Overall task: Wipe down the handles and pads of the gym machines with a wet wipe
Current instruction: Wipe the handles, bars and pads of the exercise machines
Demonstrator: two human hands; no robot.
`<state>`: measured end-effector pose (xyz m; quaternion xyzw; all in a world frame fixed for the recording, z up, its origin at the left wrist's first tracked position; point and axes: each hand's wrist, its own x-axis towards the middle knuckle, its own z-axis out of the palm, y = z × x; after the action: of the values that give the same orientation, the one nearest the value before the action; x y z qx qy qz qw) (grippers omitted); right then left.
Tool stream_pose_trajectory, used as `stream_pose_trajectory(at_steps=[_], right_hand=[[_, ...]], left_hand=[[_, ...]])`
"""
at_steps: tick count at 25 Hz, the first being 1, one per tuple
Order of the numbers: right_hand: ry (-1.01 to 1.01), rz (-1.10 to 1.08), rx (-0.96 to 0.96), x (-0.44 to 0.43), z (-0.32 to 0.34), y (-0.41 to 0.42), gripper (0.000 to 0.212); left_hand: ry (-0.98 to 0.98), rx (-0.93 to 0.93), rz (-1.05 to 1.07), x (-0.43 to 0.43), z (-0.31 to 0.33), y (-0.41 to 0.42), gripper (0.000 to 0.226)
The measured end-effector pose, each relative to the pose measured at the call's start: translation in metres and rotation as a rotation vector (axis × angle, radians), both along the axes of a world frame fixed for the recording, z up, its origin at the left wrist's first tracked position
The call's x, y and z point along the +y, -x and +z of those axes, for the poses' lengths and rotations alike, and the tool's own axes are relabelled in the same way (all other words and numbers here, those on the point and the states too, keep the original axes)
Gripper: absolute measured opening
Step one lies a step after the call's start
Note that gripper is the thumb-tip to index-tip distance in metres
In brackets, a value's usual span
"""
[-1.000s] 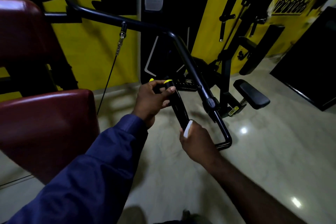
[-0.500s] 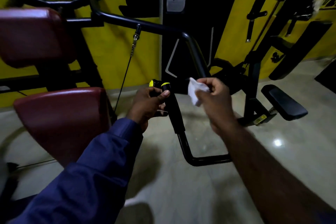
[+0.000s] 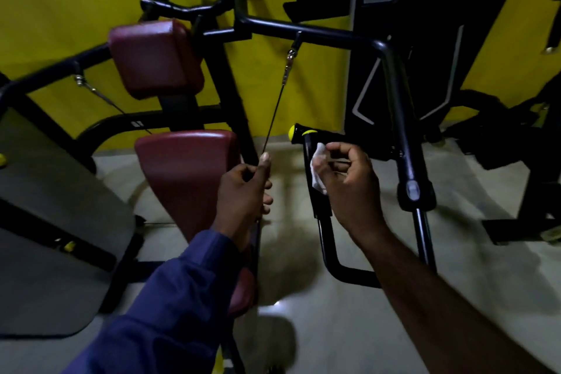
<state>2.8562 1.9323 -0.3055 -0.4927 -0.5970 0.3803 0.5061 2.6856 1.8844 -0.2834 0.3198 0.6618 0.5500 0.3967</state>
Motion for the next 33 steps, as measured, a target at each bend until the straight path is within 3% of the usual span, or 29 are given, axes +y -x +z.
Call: stream_pose_trajectory(at_steps=[5,9,13,16,21,22,24,27,29,30,33], right_hand=[[-0.122,0.070,-0.238,-0.014,-0.002,0.020,0.042],[0.006,0.024,-0.542,0.042,0.037,0.047,0.046],[0.151,0.041,-0.403,0.027,0.024,0.035,0.068],[0.303,0.033,-0.541,-0.042,-0.001,0.009,0.073],[0.185,-0.167,-0.685,0.009,0.033,0.049,0.054],[0.191,-0.153,-0.660,0.025,0.044,0.058,0.044],[0.335,-0.057,-0.407,0.045,0.056,0.060,0.036],[0.874,0.162,0.096,0.019,0.058,0.044,0.038],[0.982,0.186,0.089,-0.015,0.043,0.032,0.039],[0.934,0.123,0.018,-0.030,0.031,0.031,0.035],[0.573,-0.274,-0.301,-0.042,0.008,0.044,0.033]], left_hand=[[0.024,-0.057,0.050,-0.017,0.001,0.002,0.046],[0.030,-0.032,0.018,-0.011,0.003,0.002,0.055],[-0.001,-0.070,-0.064,-0.001,0.006,0.005,0.051],[-0.023,-0.081,-0.105,0.006,0.001,0.018,0.053],[-0.070,-0.051,-0.261,0.026,-0.006,0.023,0.051],[-0.089,-0.050,-0.275,0.029,-0.005,0.022,0.051],[-0.126,-0.049,-0.294,0.035,-0.003,0.025,0.049],[-0.158,-0.082,-0.355,0.041,0.000,0.035,0.048],[-0.166,-0.099,-0.397,0.042,-0.001,0.040,0.051],[-0.171,-0.109,-0.413,0.042,-0.001,0.041,0.052],[-0.175,-0.143,-0.424,0.046,-0.002,0.035,0.051]])
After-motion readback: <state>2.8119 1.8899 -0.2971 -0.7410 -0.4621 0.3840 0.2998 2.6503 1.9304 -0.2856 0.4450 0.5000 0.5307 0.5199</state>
